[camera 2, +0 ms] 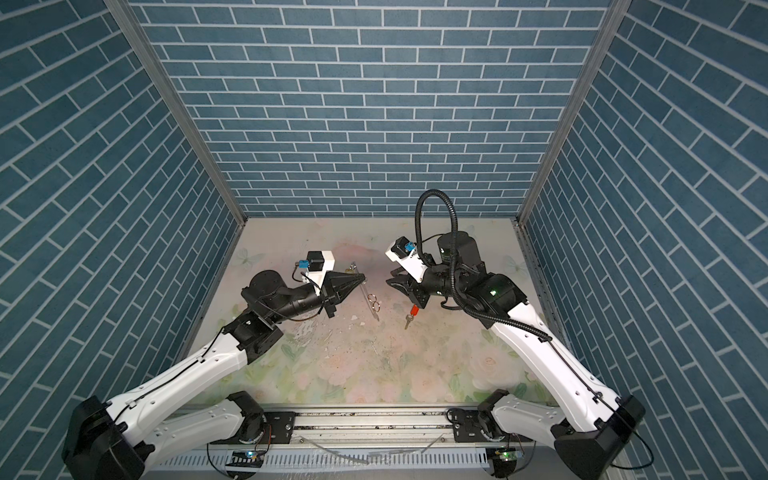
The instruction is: Put the keys on the keyring
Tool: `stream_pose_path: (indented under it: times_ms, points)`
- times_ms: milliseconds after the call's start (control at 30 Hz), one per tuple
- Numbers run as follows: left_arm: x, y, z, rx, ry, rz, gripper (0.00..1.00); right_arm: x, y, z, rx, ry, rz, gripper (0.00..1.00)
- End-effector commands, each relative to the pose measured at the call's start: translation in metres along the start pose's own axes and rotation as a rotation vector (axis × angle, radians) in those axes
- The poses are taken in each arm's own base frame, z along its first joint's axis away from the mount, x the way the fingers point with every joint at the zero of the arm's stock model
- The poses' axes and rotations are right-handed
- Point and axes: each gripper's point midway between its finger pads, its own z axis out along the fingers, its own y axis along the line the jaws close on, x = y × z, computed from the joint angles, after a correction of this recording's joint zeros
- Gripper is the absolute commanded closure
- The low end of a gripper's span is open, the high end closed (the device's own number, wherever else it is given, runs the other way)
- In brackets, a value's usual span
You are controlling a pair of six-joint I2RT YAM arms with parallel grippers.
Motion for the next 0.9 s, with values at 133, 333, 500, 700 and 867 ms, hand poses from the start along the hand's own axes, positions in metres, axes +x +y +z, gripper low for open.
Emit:
stream_pose_path:
  times_ms: [133, 333, 500, 700, 867]
  points:
    - [-0.011, 0.0, 0.003, -0.069, -0.065, 0.057, 1.0, -0.003, -0.027, 0.025, 0.07, -0.07, 0.168, 0.73]
    - [-0.003, 0.001, 0.004, -0.064, -0.097, 0.062, 1.0, -0.013, 0.005, 0.024, -0.12, -0.166, 0.152, 0.78]
    - [-0.009, 0.0, 0.003, -0.051, -0.217, 0.069, 1.0, -0.013, 0.018, 0.021, -0.194, -0.193, 0.136, 0.79]
    - [-0.018, -0.002, 0.01, -0.016, -0.287, 0.066, 1.0, -0.014, 0.021, 0.021, -0.214, -0.195, 0.138, 0.8]
    - [-0.021, -0.002, 0.006, -0.01, -0.364, 0.086, 1.0, -0.015, 0.016, 0.022, -0.182, -0.202, 0.148, 0.83]
